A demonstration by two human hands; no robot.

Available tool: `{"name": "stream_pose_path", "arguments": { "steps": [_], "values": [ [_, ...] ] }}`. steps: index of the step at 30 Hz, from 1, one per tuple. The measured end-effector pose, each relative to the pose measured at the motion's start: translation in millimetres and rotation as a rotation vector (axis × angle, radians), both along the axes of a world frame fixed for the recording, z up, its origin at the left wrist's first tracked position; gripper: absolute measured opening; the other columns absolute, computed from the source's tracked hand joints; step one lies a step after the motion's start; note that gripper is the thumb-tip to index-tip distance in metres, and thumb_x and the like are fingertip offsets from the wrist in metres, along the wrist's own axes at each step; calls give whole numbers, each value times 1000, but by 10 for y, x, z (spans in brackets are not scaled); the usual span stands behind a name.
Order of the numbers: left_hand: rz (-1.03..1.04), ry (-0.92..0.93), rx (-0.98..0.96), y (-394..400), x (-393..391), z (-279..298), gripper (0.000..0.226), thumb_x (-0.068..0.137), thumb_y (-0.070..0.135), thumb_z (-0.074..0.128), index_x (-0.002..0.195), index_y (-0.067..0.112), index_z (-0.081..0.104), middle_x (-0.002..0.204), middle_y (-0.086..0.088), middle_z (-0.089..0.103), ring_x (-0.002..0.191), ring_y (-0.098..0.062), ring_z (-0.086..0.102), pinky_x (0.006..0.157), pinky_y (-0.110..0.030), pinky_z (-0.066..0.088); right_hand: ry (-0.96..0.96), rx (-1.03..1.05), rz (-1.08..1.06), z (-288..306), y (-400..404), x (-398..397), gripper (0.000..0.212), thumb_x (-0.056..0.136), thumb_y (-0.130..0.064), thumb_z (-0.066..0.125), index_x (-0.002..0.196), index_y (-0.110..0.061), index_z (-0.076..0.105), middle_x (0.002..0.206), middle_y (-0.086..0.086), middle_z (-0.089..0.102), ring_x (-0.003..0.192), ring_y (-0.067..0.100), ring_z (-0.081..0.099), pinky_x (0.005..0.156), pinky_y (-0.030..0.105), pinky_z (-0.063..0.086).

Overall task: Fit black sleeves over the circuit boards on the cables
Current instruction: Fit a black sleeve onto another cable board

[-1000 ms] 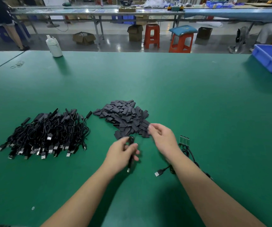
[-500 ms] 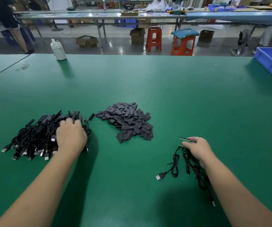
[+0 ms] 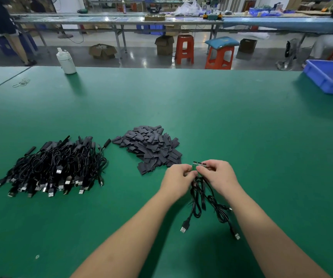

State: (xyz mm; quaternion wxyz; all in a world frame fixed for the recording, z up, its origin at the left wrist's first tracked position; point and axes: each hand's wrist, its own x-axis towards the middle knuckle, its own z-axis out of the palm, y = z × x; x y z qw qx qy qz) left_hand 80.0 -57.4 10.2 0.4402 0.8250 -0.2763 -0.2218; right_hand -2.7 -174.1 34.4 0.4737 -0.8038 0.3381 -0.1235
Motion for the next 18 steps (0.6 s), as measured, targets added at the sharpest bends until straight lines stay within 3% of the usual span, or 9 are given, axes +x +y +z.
{"name": "stream_pose_path", "arguments": {
  "steps": [3,7,9,11,14,16,18],
  "values": [
    [81,-111,84,-34,-71,-1,23,93,32,61,74,20,65,56,2,60,50,-15,51,54,-30,44,23,-107,-21,-40,11,-3,5,89,-25,72,85,-21,72,73,-9,68,66,5,58,59,17,42],
    [154,-211,154,-63,-166,-28,24,93,32,57,75,17,65,64,1,66,63,-21,62,60,-31,50,30,-197,-60,-150,48,16,9,89,-24,70,83,-18,74,70,-9,67,72,16,63,65,26,45],
    [177,-209,137,0,-125,-40,27,94,32,56,73,16,64,63,0,67,61,-18,62,60,-30,50,91,-230,-43,-185,-44,-1,12,93,-25,67,92,-15,73,76,-7,67,78,17,63,70,28,45],
    [185,-84,81,119,-15,-25,27,95,31,57,75,16,67,65,-3,70,53,-12,63,55,-27,48,230,-302,2,-209,-182,-46,24,95,-28,64,113,-14,70,99,2,66,94,21,61,82,31,47],
    [162,269,-113,344,171,20,22,97,24,59,82,15,73,75,-4,73,62,-15,73,57,-27,56,326,-526,21,-248,-291,-115,51,97,-35,60,142,-13,50,131,7,53,125,25,46,106,37,39],
    [130,345,-196,466,261,38,15,95,19,64,89,9,74,78,-3,73,69,-13,71,59,-25,53,143,-523,31,-234,-178,-82,42,100,-36,55,136,-14,57,128,3,60,123,21,51,103,36,41],
    [141,357,-259,541,293,46,9,90,13,70,93,4,70,72,0,70,71,-13,62,63,-20,46,30,-210,149,-205,32,23,31,103,-38,48,120,-20,68,110,-6,69,109,14,62,94,30,46]
  ]
}}
